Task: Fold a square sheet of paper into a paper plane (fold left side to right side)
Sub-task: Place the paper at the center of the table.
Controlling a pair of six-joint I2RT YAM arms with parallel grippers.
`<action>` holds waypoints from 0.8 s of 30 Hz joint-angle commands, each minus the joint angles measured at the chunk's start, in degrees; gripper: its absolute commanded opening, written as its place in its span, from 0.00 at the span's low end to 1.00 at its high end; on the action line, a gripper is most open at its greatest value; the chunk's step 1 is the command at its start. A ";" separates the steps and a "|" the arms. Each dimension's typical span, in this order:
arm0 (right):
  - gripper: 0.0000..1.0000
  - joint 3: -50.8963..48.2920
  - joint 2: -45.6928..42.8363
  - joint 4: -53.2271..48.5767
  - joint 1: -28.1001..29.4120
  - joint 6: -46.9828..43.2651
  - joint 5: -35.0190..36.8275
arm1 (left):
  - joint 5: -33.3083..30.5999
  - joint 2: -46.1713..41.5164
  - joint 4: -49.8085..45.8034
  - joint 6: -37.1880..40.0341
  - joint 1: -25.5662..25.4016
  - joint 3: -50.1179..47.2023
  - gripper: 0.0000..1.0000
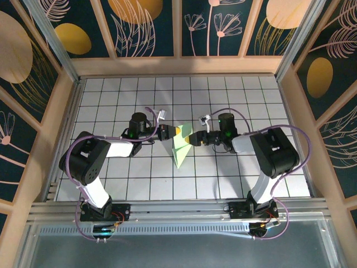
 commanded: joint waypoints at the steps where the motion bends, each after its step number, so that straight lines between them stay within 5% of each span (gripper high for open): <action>1: 0.79 1.66 0.30 3.71 0.51 0.22 -2.97 | 0.93 -0.96 3.06 1.39 0.06 -0.93 0.00; 24: 0.36 6.40 -3.98 -12.48 -1.33 -7.55 0.85 | -2.71 2.97 -1.71 4.31 0.06 -0.91 0.00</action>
